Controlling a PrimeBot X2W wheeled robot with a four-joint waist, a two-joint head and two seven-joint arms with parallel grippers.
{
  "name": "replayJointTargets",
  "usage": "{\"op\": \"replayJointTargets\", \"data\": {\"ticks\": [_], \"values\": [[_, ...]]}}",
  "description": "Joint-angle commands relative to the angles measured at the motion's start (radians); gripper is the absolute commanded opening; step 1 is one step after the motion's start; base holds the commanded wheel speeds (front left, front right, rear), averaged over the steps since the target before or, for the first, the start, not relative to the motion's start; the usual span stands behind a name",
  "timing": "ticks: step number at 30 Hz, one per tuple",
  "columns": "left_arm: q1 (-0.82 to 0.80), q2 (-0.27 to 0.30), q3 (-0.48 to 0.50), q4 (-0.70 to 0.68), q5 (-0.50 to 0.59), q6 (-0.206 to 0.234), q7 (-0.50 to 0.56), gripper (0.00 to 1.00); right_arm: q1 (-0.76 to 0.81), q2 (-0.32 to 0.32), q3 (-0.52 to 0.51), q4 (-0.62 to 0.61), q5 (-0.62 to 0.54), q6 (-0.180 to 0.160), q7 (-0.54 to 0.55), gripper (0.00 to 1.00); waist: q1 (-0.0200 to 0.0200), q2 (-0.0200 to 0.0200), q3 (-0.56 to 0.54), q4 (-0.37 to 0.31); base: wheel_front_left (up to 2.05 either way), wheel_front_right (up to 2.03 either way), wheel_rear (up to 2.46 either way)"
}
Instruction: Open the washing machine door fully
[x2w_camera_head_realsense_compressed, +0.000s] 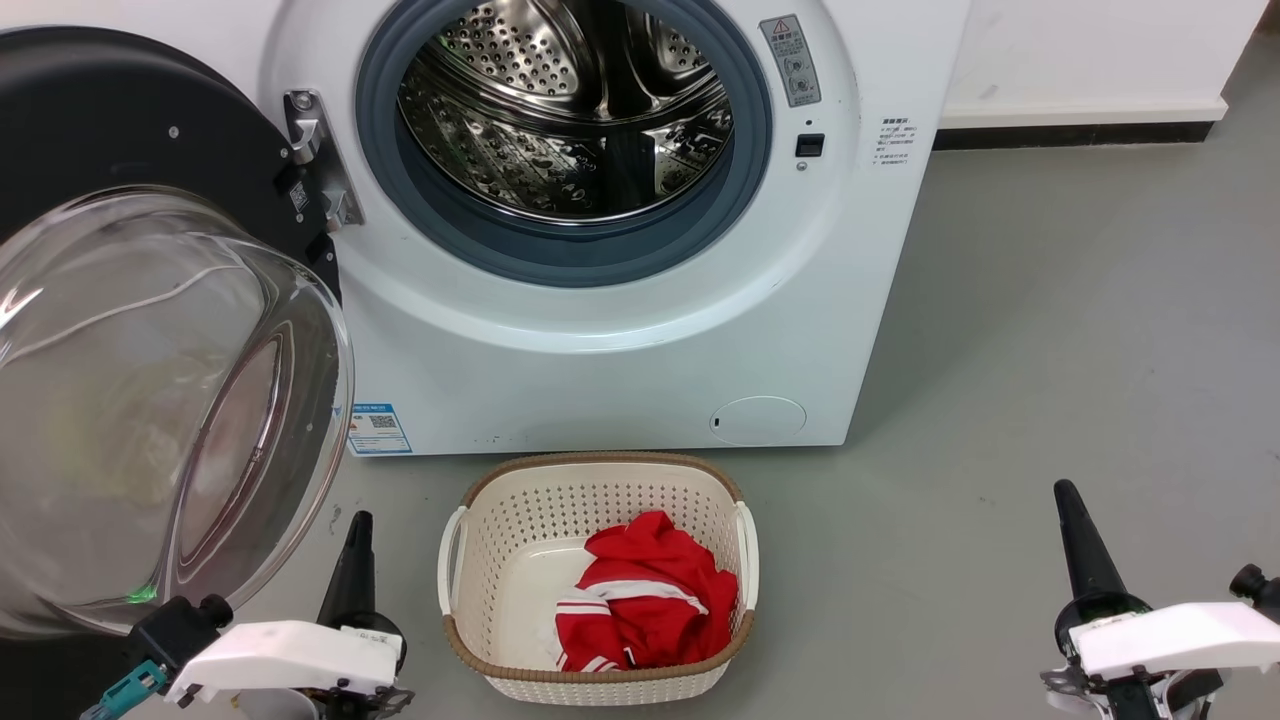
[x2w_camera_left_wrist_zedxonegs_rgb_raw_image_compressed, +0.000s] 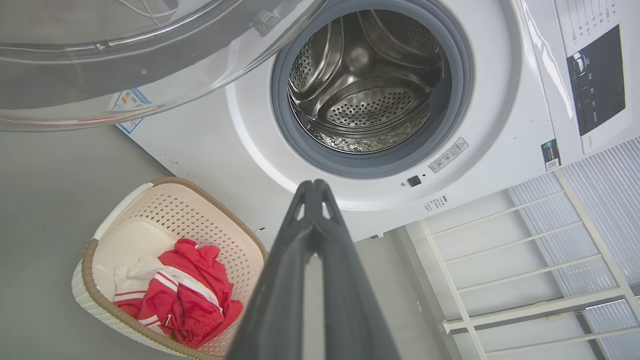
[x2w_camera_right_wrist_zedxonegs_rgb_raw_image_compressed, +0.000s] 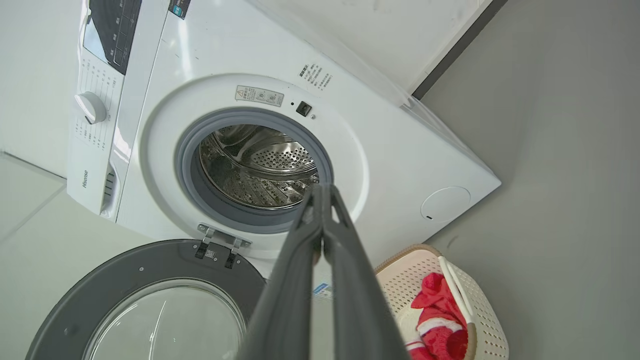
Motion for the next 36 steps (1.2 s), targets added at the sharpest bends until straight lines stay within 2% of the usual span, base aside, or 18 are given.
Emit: {"op": "replayJointTargets", "data": {"ticks": [1, 36], "values": [[-0.024, 0.006, 0.005, -0.004, -0.029, -0.006, 0.007, 0.0, -0.024, -0.008, -0.002, -0.004, 0.031, 0.0, 0.008, 0.0, 0.0, 0.0, 0.0, 0.0, 0.0, 0.0, 0.0], [-0.064, 0.004, 0.046, 0.042, -0.384, -0.047, 0.097, 0.0, -0.071, -0.005, -0.023, 0.048, 0.371, 0.0, 0.078, 0.0, 0.0, 0.0, 0.004, 0.002, 0.0, 0.0, 0.0]]}}
